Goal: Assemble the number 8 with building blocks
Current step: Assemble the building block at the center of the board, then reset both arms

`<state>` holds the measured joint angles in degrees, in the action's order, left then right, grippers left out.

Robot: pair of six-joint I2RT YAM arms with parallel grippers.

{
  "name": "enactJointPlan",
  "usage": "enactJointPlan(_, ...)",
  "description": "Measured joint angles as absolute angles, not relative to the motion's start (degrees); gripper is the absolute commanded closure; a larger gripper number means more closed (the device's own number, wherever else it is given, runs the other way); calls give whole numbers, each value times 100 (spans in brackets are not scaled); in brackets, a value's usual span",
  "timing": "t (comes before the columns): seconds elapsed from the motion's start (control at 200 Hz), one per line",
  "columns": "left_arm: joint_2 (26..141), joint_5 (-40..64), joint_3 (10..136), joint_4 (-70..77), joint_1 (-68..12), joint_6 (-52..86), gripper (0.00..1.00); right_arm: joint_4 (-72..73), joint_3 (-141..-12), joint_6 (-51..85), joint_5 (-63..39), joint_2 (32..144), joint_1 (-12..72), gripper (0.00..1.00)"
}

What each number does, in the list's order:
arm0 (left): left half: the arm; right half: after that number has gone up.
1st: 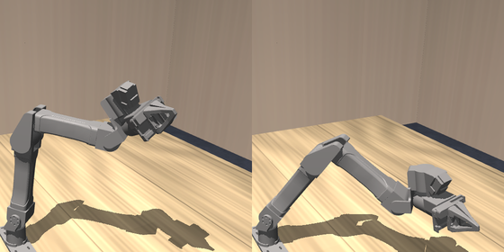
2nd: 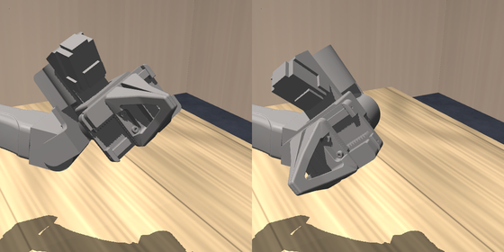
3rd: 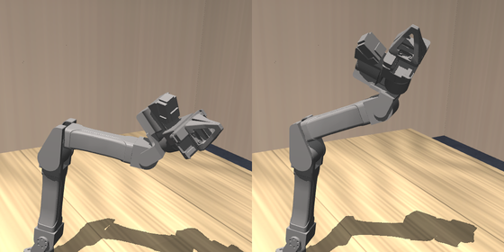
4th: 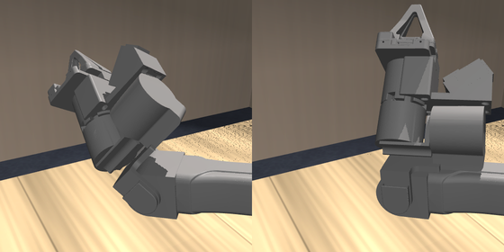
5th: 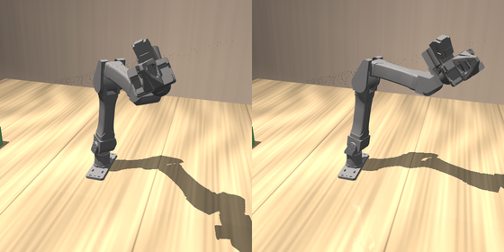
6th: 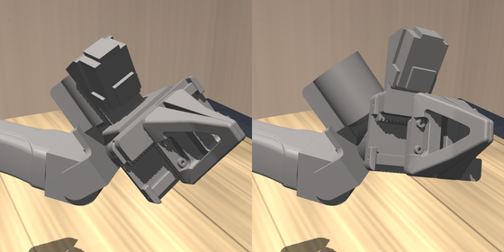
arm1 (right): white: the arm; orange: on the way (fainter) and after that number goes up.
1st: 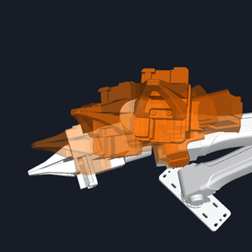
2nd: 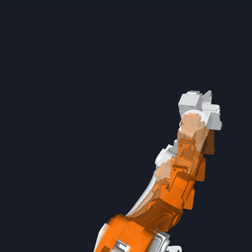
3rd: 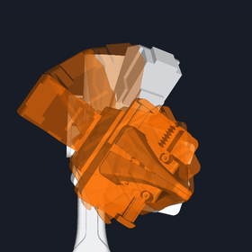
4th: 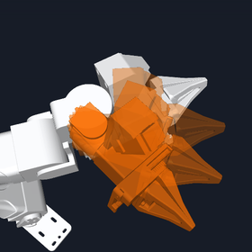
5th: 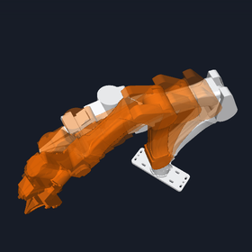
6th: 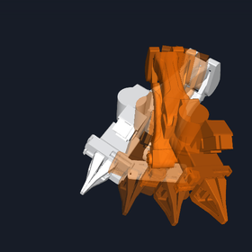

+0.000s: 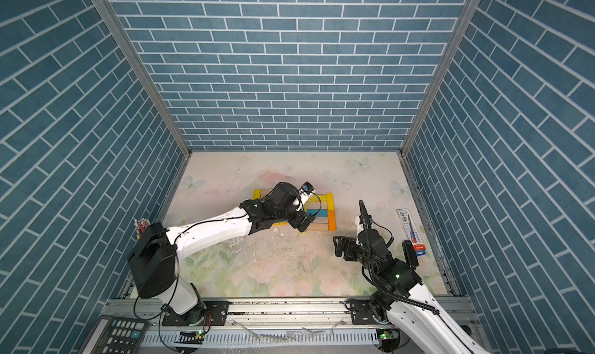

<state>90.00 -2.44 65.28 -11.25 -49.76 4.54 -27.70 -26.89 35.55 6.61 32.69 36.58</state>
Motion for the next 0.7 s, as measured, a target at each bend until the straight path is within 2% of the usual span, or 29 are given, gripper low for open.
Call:
enactJointPlan(0.22,7760,-980,5212,-803,-3887,1011,0,-2036,-3553,2808,1079,4698,3472,2)
enactJointPlan(0.485,6648,-1741,3708,-174,-2423,1096,1,-1015,-3826,2095,1160,5933,2593,2)
enactJointPlan(0.7,6591,-2344,3197,696,-2117,447,0,-1,-3570,1761,1052,6208,1614,2)
